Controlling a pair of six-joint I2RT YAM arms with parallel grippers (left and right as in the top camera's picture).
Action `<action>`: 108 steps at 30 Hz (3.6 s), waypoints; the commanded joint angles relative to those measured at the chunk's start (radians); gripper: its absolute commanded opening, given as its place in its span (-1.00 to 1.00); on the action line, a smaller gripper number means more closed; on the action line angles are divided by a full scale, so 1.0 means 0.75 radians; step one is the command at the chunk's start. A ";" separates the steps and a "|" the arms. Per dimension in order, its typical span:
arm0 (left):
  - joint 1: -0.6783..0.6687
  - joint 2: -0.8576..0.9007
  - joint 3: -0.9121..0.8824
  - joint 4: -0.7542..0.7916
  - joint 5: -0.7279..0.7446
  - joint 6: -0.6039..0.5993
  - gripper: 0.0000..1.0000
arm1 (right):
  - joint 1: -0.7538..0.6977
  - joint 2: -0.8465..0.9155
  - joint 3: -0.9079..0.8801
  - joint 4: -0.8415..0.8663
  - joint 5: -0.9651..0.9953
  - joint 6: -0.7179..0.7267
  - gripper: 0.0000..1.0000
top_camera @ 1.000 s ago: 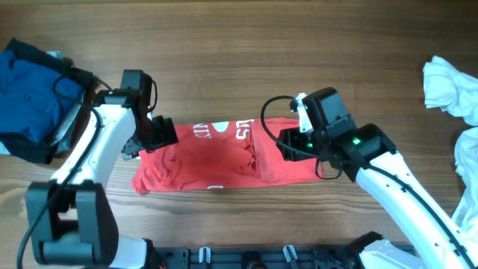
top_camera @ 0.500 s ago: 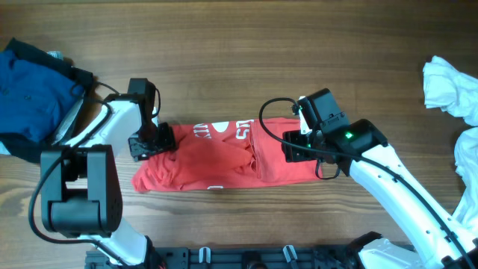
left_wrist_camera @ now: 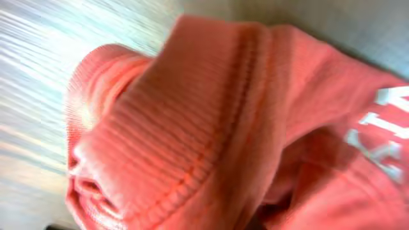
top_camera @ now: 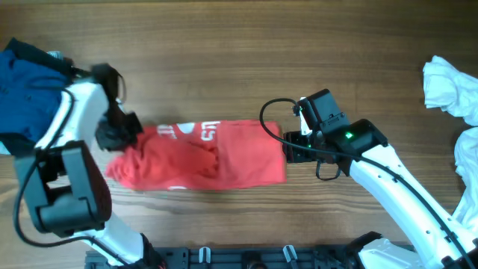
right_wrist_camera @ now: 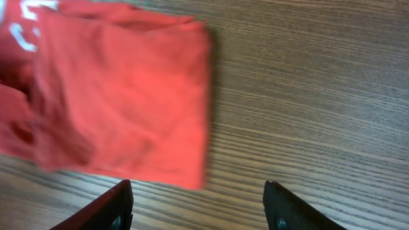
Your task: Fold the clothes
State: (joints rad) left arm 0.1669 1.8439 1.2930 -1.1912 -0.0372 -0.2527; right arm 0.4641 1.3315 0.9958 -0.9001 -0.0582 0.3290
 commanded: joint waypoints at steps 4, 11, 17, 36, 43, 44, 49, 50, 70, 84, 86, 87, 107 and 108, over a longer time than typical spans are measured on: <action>0.022 -0.046 0.399 -0.312 0.204 -0.034 -0.81 | 0.005 0.015 0.013 0.003 0.022 0.019 0.31; -0.308 -0.055 0.421 -0.405 0.424 -0.175 -0.84 | 0.005 0.015 0.013 -0.002 0.022 0.018 0.31; -0.628 -0.055 0.421 -0.252 0.423 -0.313 -0.82 | 0.005 0.015 0.013 -0.009 0.022 0.015 0.31; -0.907 -0.033 0.411 -0.131 0.405 -0.365 -0.02 | 0.005 0.015 0.013 -0.046 0.022 0.014 0.32; -0.682 -0.212 0.442 -0.132 0.268 -0.241 0.08 | 0.006 0.015 0.013 -0.022 -0.098 -0.154 0.31; -0.620 -0.226 0.442 -0.130 0.233 -0.241 0.10 | 0.006 0.015 0.013 0.004 -0.202 -0.235 0.29; -0.396 -0.170 0.364 -0.032 0.197 -0.230 0.06 | 0.041 0.024 0.013 0.338 -0.732 -0.364 -0.05; -0.390 -0.152 0.337 -0.016 0.197 -0.230 0.05 | 0.065 0.037 0.013 0.393 -0.762 -0.351 -0.10; -0.497 -0.030 -0.347 0.489 0.406 -0.227 0.21 | 0.349 0.637 0.013 0.634 -0.419 0.013 -0.27; -0.498 -0.030 -0.417 0.400 0.192 -0.242 0.13 | 0.225 0.469 0.039 0.184 -0.017 0.298 -0.27; -0.498 -0.030 -0.417 0.405 0.192 -0.242 0.13 | 0.229 0.355 0.055 0.251 -0.190 0.143 -0.27; -0.498 -0.030 -0.417 0.410 0.192 -0.243 0.13 | 0.243 0.273 0.056 0.326 -0.343 0.054 -0.26; -0.498 -0.030 -0.417 0.426 0.193 -0.242 0.18 | 0.538 0.593 0.052 0.539 -0.127 0.171 -0.91; -0.498 -0.030 -0.417 0.426 0.193 -0.242 0.18 | 0.538 0.591 0.052 0.519 -0.126 0.200 -0.91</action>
State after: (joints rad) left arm -0.2031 1.7931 1.0256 -0.8631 0.2256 -0.4389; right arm 0.8635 1.7615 1.0294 -0.4988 -0.1936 0.4175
